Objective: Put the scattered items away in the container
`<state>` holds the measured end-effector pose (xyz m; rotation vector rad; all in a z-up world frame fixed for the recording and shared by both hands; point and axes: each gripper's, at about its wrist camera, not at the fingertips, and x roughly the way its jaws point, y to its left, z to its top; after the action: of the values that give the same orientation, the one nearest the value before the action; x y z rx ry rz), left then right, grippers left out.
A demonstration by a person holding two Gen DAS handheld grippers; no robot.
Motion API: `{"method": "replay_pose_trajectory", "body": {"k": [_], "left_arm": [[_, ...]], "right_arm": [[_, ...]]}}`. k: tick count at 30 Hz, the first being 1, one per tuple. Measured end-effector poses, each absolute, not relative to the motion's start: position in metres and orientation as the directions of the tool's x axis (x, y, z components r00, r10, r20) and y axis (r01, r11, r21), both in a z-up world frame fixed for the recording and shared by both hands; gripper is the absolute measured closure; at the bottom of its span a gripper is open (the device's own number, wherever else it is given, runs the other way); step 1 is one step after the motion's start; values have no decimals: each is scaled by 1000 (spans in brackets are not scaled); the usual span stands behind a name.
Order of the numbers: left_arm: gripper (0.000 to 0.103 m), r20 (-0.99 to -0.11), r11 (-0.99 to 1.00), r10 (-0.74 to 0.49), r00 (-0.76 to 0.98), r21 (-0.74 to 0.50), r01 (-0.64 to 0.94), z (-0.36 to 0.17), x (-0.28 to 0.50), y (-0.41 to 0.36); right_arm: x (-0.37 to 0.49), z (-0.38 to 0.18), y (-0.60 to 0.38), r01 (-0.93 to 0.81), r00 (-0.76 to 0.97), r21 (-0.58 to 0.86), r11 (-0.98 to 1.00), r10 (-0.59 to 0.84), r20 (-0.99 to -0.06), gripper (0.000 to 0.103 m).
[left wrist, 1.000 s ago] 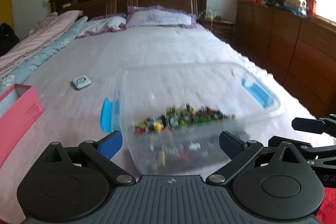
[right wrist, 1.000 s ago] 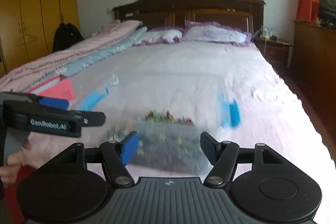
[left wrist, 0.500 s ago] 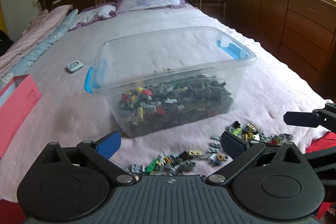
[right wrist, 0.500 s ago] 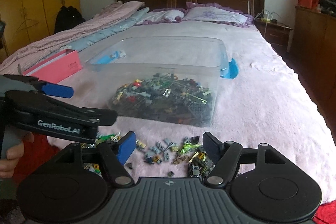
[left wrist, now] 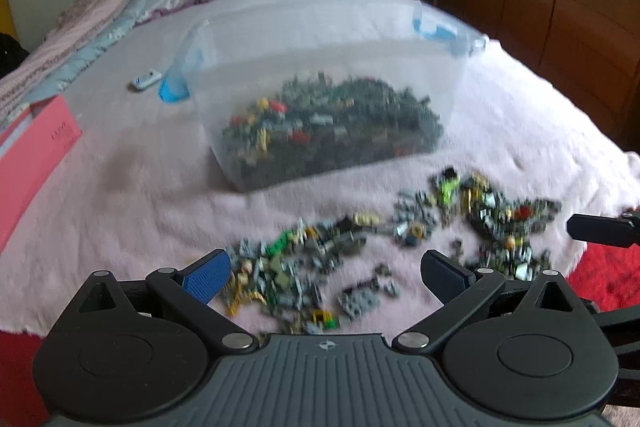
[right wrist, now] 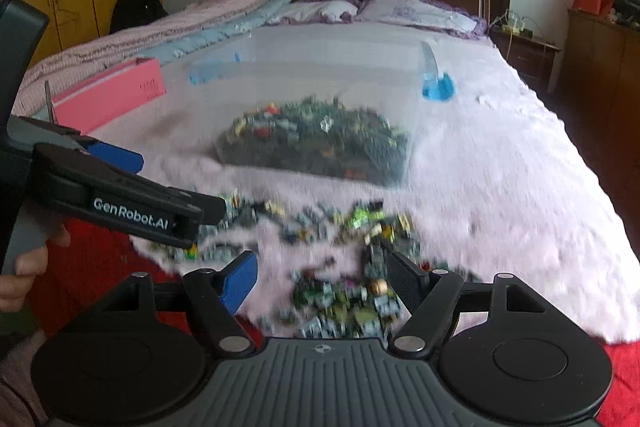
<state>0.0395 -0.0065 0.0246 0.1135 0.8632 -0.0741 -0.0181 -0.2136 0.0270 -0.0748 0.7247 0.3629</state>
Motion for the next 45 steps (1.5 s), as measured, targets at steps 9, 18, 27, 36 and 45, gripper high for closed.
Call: {"method": "replay_pose_trajectory", "body": {"k": [9,18,27,36,45], "left_arm": [[1,-795,981,-28,605,95,171,3,29,-23],[1,-808,979,-47,587,78,187,-6,27,-25],[1,-814,992,-8,581,66,106,-7,31,-1],[1,-818,998,44,574,66,17,-11,39,23],[1,-820,999,53,570,50,-21,-14,37,42]], "right_arm": [[-29,7,-237,-295,678,95,951,278,-680,29],[-22,2,-246,-280,698,78,957,259,-668,53],[44,-19,-248,-158,698,62,985,156,-699,69],[58,-32,-193,-386,593,187,903,398,-700,72],[42,-31,-195,-423,606,121,898,380,-699,74]]}}
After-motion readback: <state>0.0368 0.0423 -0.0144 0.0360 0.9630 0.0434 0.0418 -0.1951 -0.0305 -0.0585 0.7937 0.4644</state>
